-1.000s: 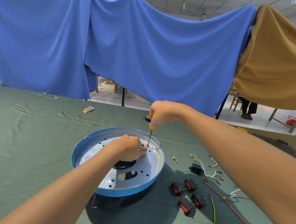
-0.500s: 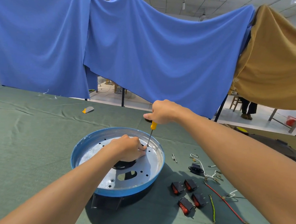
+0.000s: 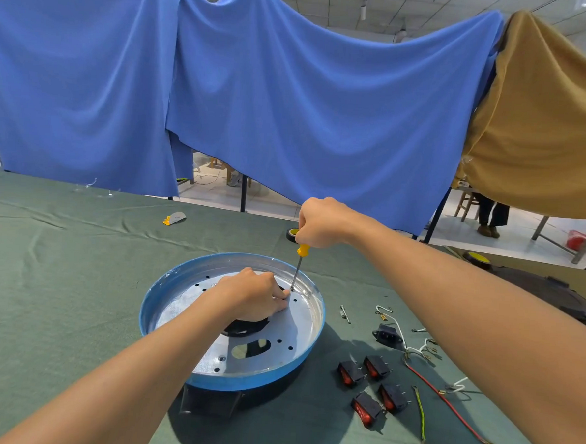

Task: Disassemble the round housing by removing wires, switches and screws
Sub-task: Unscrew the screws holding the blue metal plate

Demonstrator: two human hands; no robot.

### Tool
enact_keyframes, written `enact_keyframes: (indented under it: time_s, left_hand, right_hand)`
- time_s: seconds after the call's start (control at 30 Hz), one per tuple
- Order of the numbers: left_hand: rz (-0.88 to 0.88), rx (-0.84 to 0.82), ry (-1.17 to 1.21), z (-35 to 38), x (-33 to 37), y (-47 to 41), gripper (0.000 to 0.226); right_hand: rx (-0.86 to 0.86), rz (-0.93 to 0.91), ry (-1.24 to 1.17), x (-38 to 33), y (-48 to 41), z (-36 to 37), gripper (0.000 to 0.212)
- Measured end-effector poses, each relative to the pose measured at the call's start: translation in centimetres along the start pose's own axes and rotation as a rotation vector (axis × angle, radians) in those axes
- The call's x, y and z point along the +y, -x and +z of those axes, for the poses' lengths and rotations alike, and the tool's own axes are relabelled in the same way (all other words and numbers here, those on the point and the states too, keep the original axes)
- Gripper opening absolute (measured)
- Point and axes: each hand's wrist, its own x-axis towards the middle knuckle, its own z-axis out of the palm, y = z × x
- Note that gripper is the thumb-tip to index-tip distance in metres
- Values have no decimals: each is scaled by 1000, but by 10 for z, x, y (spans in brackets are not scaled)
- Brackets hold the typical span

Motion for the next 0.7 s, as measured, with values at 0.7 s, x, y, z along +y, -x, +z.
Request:
enact_keyframes:
  time_s: [0.7]
  left_hand:
    - [-14,301,-16,-4,-2,-2,32]
  right_hand:
    - [-91,-67,97,1,2,-8,31]
